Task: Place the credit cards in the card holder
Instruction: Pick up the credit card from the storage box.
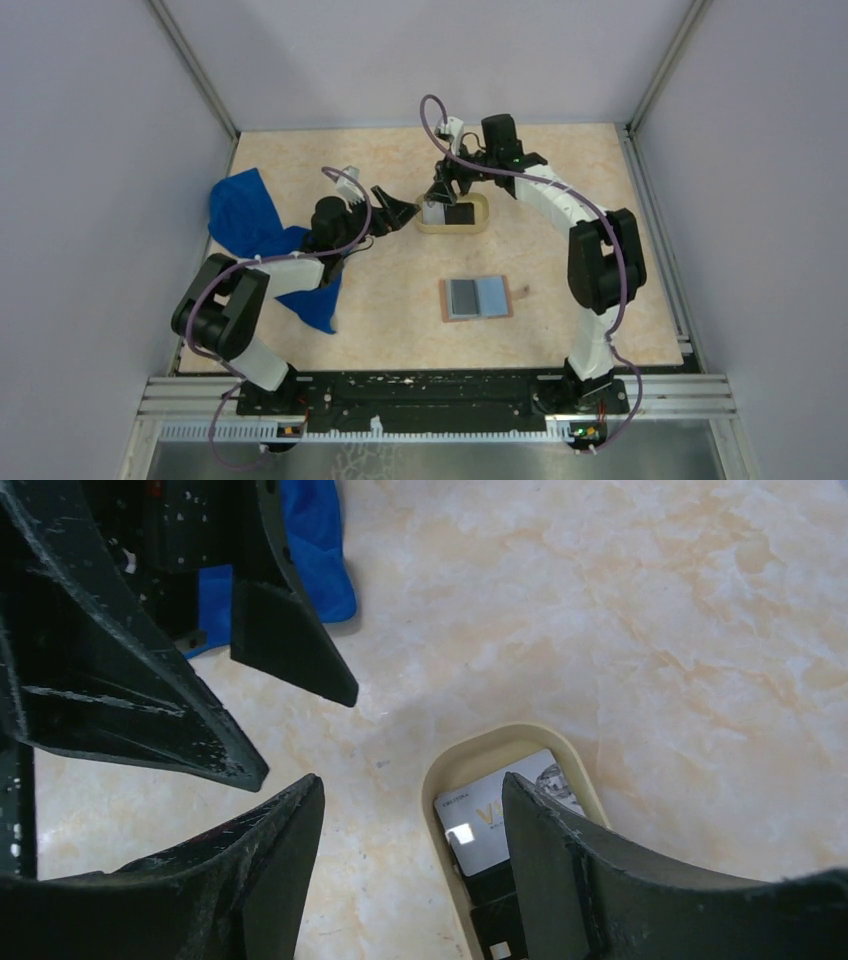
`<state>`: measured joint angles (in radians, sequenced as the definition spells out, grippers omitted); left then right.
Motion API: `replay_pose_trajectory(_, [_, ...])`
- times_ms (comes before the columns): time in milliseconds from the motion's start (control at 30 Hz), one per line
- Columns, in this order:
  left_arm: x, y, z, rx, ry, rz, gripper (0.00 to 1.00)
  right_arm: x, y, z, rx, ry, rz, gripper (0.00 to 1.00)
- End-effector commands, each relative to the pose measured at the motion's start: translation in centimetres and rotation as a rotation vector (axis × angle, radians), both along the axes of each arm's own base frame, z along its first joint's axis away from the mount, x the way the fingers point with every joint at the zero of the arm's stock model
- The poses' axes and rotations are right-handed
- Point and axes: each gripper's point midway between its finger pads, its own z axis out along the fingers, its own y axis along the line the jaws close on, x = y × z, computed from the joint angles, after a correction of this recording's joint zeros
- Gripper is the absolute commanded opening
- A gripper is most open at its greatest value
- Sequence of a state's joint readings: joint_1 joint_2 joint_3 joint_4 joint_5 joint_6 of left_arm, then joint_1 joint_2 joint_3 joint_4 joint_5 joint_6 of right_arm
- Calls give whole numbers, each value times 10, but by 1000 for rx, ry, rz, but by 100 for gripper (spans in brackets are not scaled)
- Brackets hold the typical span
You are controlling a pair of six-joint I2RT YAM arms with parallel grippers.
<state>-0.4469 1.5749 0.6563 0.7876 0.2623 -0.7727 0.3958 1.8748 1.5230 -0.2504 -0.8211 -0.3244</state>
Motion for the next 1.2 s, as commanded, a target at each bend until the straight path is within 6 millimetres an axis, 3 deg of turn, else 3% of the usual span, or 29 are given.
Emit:
replay_pose_trajectory(0, [17, -4, -1, -47, -17, 22, 87, 7, 1, 6, 95, 85, -25, 66])
replay_pose_trajectory(133, [17, -6, -11, -65, 7, -4, 76, 19, -11, -2, 143, 182, -89, 66])
replay_pose_trajectory(233, [25, -1, -32, 6, 95, 42, 77, 24, -14, -16, 127, 215, -134, 65])
replay_pose_trajectory(333, [34, -8, -48, 43, 160, 17, 76, 27, -15, -30, 128, 293, -190, 63])
replay_pose_trajectory(567, [50, -13, -80, 121, 294, 8, 74, 34, -21, -70, 89, 464, -346, 49])
replay_pose_trajectory(633, [53, -16, -87, 127, 320, -6, 66, 36, -22, -82, 86, 515, -389, 49])
replay_pose_trajectory(900, [55, -17, -99, 146, 354, -23, 43, 42, -21, -108, 68, 611, -515, 48])
replay_pose_trajectory(1167, [54, -22, -102, 148, 359, -56, 33, 43, -19, -124, 60, 674, -561, 49])
